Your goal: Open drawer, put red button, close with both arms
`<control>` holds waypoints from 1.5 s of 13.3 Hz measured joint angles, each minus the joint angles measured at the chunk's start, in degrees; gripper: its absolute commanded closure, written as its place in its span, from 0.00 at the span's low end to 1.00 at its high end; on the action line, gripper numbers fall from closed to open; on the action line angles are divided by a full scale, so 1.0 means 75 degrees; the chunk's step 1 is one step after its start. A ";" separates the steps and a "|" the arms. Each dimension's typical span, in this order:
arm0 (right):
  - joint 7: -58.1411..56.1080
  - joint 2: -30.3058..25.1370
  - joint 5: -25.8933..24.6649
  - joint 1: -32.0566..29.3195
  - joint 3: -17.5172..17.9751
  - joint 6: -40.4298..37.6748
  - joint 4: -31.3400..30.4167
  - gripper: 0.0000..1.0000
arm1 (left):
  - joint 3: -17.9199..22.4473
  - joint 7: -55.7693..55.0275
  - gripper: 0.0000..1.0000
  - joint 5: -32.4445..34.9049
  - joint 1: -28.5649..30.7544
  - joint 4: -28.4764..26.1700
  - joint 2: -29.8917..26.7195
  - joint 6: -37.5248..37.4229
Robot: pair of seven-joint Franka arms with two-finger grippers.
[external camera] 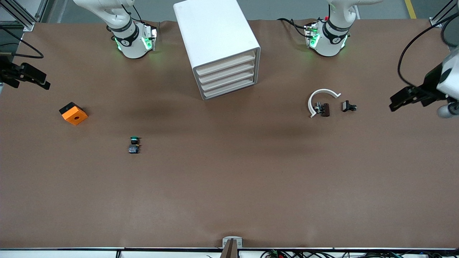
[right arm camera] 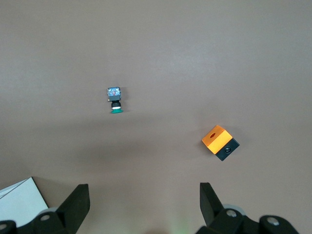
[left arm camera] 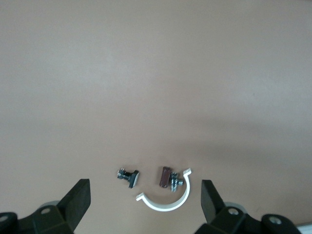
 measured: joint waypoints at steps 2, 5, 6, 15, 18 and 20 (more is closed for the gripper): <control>-0.0001 -0.0093 0.0000 -0.0003 -0.0002 0.0021 -0.0067 0.00 | 0.0068 0.0393 0.00 -0.0047 -0.0129 -0.0220 -0.0443 -0.0401; -0.0002 -0.0110 0.0000 -0.0013 -0.0004 0.0023 -0.0094 0.00 | 0.0057 0.0465 0.00 -0.0155 -0.0262 -0.0584 -0.1038 -0.0579; -0.0003 -0.0111 0.0000 -0.0013 -0.0004 0.0023 -0.0095 0.00 | 0.0021 0.0465 0.00 -0.0192 -0.0269 -0.0740 -0.1225 -0.0582; -0.0016 -0.0224 0.0003 -0.0014 0.0039 0.0029 -0.0099 0.00 | -0.0291 0.0456 0.00 -0.0209 -0.0271 -0.1309 -0.1797 -0.0016; -0.0017 -0.0225 0.0004 -0.0014 0.0045 0.0066 -0.0100 0.00 | -0.0274 0.0461 0.00 -0.0209 -0.0247 -0.1258 -0.1754 -0.0038; -0.0017 -0.0225 0.0004 -0.0014 0.0036 0.0083 -0.0103 0.00 | -0.0258 0.0461 0.00 -0.0209 -0.0223 -0.1085 -0.1634 -0.0299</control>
